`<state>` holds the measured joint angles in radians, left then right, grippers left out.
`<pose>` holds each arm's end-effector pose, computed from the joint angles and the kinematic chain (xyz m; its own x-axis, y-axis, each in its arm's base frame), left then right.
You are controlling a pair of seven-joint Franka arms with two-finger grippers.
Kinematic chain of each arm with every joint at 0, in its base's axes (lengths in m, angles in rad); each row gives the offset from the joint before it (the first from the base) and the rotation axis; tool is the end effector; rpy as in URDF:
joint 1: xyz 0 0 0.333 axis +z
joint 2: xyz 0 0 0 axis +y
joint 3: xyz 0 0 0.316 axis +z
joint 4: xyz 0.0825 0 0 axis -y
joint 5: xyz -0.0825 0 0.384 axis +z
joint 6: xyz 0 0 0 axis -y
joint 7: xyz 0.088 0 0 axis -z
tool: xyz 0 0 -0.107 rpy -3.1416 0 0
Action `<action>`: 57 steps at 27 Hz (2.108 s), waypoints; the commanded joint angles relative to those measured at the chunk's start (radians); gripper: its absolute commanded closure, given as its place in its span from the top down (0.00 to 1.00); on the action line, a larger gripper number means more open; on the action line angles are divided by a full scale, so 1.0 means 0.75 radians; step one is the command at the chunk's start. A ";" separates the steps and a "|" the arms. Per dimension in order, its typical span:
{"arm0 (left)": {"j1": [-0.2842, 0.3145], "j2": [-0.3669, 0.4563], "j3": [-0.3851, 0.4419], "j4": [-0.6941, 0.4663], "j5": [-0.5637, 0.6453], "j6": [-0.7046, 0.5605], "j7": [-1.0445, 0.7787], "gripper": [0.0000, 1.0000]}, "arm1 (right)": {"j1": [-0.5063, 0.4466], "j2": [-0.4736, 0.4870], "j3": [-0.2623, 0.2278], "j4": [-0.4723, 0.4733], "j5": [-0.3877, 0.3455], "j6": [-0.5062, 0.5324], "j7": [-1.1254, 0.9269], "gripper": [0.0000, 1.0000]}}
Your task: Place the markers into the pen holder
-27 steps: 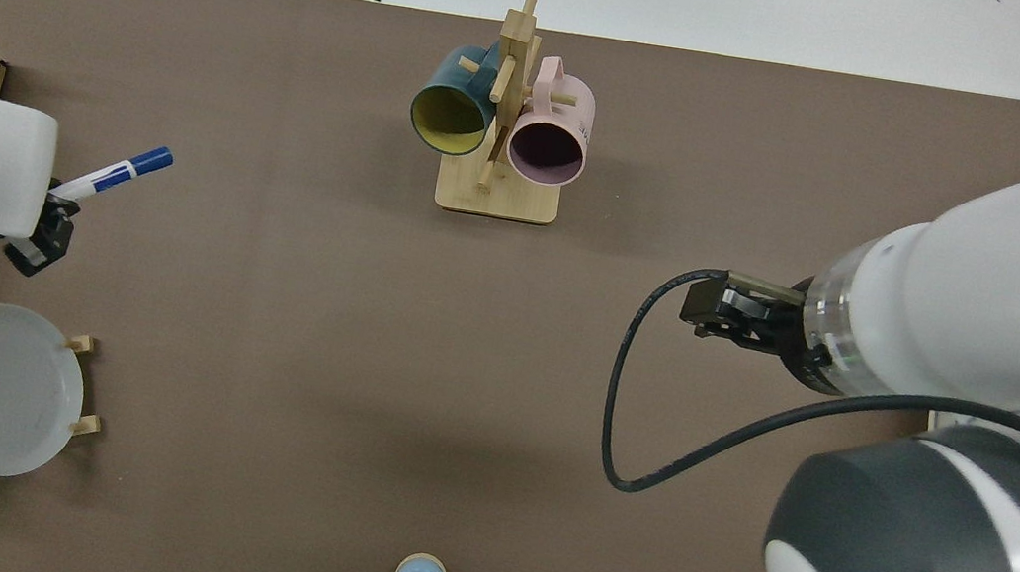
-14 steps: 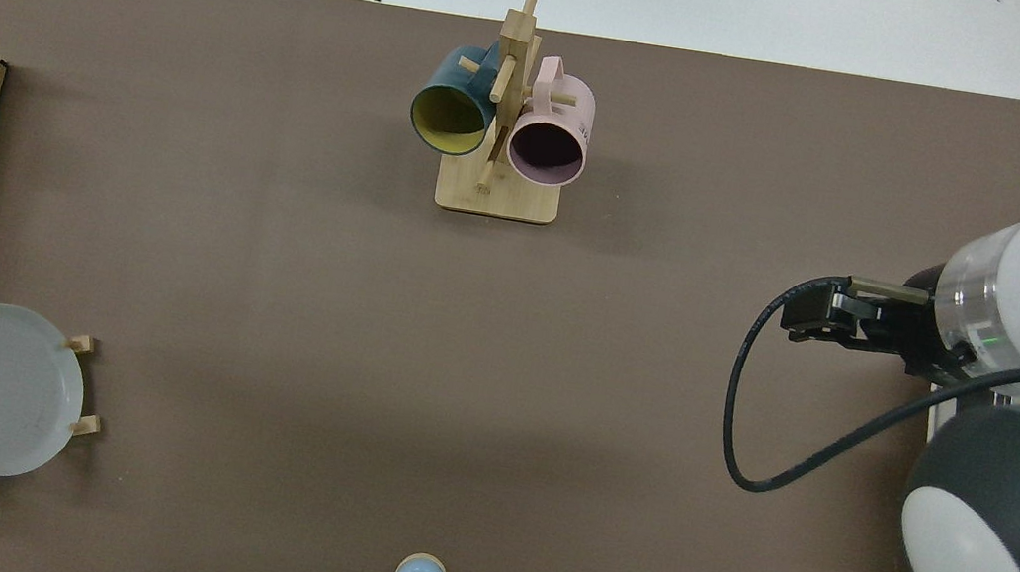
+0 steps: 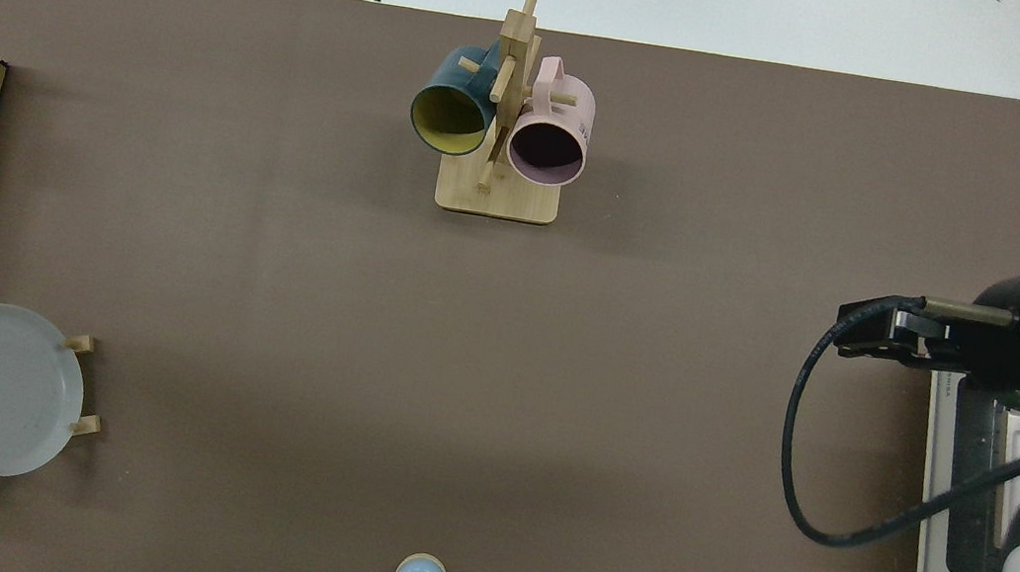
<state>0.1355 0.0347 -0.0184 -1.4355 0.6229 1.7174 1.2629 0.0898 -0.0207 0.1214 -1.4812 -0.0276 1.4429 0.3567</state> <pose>0.5666 0.1215 0.7017 0.4416 -0.7537 -0.4868 -0.8833 -0.2702 -0.3830 0.5233 0.1097 0.6663 0.9889 -0.1484 -0.0061 -0.1481 -0.9884 0.0342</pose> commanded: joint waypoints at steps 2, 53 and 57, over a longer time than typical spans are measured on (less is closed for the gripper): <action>0.020 0.015 -0.006 0.022 0.104 0.068 0.087 0.00 | -0.089 -0.052 0.022 -0.060 0.012 0.019 -0.048 1.00; 0.273 0.144 0.010 -0.129 0.427 0.426 0.308 0.00 | -0.081 -0.069 0.039 -0.120 0.104 0.109 -0.130 1.00; 0.267 0.146 0.010 -0.137 0.427 0.420 0.306 0.00 | -0.085 -0.069 0.026 -0.120 0.104 0.109 -0.130 1.00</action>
<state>0.3251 0.1499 -0.0033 -1.5219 0.9238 2.0114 1.4858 0.0442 -0.0486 0.1454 -1.5399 0.0430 1.4987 0.2893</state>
